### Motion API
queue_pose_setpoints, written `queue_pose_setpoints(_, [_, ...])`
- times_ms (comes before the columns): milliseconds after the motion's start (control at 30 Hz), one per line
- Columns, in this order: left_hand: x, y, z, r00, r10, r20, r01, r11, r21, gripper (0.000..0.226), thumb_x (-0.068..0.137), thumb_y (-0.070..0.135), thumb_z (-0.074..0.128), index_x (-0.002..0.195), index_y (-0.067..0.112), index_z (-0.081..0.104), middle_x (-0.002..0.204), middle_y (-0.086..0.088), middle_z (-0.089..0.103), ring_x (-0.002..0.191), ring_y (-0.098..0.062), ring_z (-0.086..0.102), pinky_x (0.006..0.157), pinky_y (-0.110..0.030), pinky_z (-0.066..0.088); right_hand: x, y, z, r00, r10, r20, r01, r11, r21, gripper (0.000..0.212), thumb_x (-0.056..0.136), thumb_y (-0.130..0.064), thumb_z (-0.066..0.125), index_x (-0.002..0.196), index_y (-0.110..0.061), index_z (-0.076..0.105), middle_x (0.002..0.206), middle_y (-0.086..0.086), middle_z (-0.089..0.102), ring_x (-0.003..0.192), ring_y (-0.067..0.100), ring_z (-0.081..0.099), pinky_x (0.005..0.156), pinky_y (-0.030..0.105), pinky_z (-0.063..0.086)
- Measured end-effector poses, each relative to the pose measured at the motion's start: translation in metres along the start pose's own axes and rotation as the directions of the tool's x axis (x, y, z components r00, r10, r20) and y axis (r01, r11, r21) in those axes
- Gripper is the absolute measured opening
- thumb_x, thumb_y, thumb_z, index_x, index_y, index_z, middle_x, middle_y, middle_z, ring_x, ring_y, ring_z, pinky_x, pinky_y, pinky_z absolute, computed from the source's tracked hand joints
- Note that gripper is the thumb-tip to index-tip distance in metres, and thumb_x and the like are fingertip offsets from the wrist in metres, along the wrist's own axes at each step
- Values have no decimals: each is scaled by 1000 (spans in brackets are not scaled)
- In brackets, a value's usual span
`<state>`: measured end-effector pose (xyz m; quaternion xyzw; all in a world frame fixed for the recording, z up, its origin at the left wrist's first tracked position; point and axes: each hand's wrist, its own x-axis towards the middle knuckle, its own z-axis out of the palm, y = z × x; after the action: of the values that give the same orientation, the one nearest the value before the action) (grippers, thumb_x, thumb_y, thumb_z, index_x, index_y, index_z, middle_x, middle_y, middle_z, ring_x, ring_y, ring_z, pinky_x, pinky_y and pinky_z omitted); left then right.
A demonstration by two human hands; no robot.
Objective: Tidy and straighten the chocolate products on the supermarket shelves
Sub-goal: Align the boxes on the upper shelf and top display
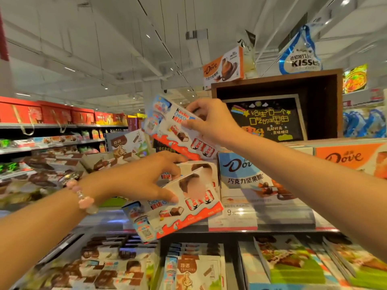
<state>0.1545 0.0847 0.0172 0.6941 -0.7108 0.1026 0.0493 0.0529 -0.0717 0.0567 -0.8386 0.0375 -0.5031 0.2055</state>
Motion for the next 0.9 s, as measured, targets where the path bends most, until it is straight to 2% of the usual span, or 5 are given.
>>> queue_pose_setpoints(133, [-6,1,3,998,5,-55,-3,1000,31,28,79,41,70,94,17,68,148,13,28,133,-7,31,104,-27,33,4,-1,5,969,4,248,37,986,-160,30,78,-20,74,100,-18,53,96,1,61,91,19,63,73,33,54])
queue_pose_setpoints(300, [-11,1,0,997,26,-71,-27,999,-16,24,79,36,71,88,14,67,141,15,37,124,-3,39,97,-27,37,8,-8,14,823,77,563,116,947,-300,24,84,-14,67,108,-13,60,83,-14,52,76,3,54,62,15,47])
queue_pose_setpoints(500, [-11,-4,0,994,-5,-109,0,999,-50,23,78,35,72,85,15,65,139,15,39,125,-2,37,96,-19,33,15,-16,8,733,149,663,151,915,-373,24,91,-17,56,112,-19,67,99,-9,59,98,11,55,83,24,43])
queue_pose_setpoints(733, [-9,-10,-31,924,-216,-316,51,887,-458,16,77,19,72,91,14,67,89,2,73,81,-7,69,76,-37,58,10,-33,-26,650,94,754,-199,979,49,26,91,-35,54,108,-17,60,101,0,69,90,12,68,67,20,52])
queue_pose_setpoints(900, [7,-21,-44,774,-314,-549,15,877,-480,23,68,37,76,80,23,63,76,11,71,71,-2,67,59,-24,53,12,-38,-47,811,33,584,-106,990,93,31,82,-1,65,107,-14,51,99,1,67,87,10,70,61,19,54])
